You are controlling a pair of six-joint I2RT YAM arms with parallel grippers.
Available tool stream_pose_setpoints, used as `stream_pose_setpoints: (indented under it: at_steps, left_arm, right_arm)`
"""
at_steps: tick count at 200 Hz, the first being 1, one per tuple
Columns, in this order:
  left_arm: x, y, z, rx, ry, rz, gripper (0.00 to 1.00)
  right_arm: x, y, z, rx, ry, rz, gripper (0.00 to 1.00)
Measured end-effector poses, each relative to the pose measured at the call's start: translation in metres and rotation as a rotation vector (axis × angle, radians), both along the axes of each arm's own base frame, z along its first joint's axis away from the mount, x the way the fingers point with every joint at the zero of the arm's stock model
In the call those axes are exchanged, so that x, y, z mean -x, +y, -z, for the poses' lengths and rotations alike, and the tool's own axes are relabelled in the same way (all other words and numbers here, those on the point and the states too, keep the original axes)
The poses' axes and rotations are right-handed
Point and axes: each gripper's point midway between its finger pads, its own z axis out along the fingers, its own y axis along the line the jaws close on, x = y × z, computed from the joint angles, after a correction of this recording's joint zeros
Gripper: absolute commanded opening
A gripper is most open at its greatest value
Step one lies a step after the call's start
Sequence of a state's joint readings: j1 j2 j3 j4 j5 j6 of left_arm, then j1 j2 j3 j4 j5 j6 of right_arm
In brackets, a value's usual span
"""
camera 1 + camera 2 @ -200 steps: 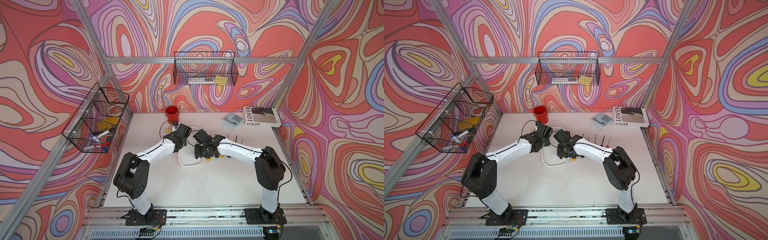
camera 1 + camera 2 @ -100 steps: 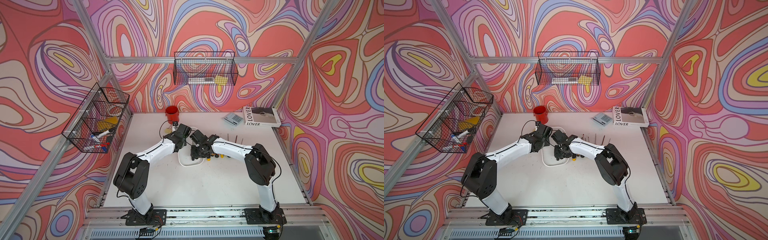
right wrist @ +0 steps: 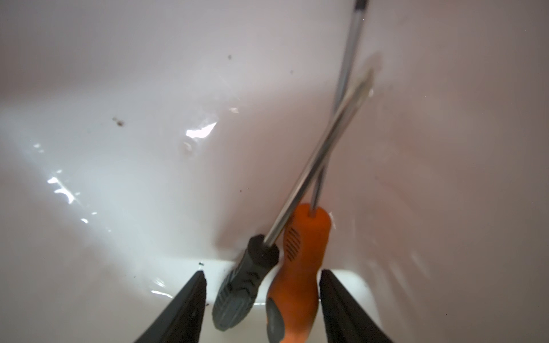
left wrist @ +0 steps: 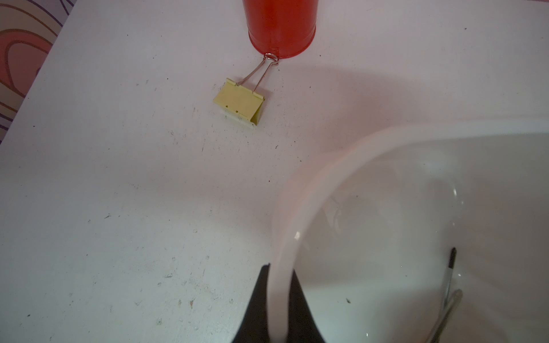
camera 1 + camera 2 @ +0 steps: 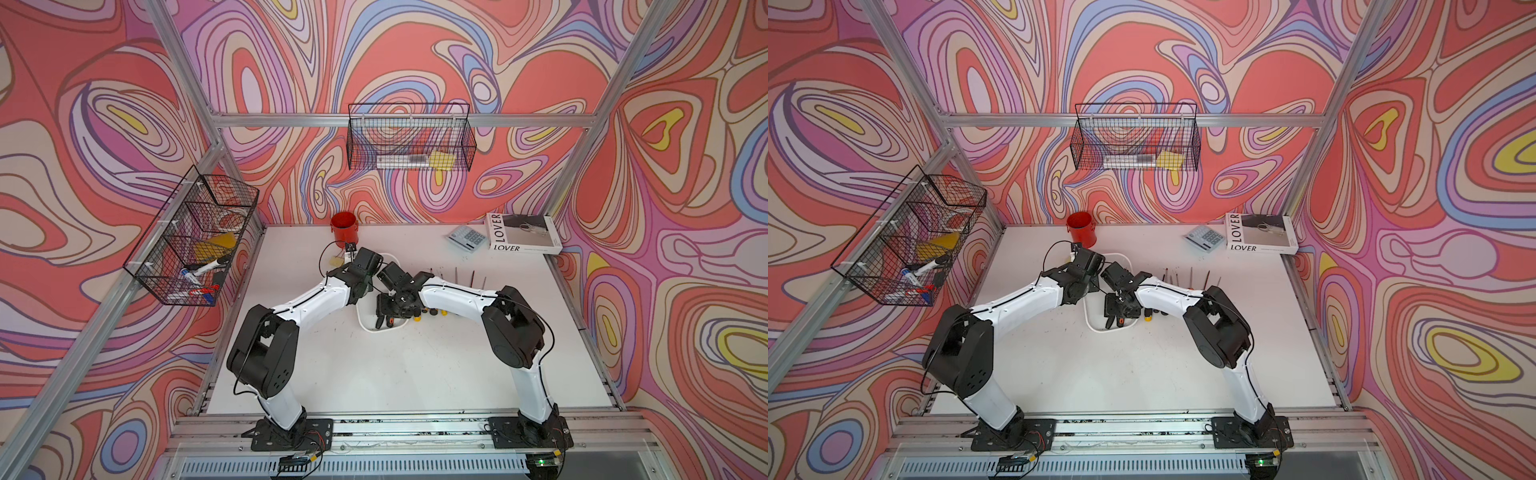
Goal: Take out the screwdriver from the storage box
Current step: Pick up the screwdriver from the storage box.
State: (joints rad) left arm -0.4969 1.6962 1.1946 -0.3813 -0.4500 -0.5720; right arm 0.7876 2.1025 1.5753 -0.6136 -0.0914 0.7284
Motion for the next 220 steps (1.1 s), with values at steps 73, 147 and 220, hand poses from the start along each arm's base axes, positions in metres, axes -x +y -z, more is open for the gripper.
stream_pose_setpoints:
  at_steps: [73, 147, 220]
  left_arm:
    - [0.002, 0.001, 0.001, -0.005, 0.008, -0.002, 0.0]
    - [0.002, 0.004, 0.002, -0.012, 0.012, -0.007, 0.0]
    - [0.002, 0.003, 0.002, -0.005, 0.012, -0.005, 0.0]
  right_arm:
    - [-0.002, -0.006, -0.002, -0.001, -0.024, 0.016, 0.51]
    - [-0.003, -0.013, 0.0, 0.016, -0.007, 0.038, 0.24]
    - [-0.002, -0.011, 0.006, 0.034, 0.014, 0.019, 0.37]
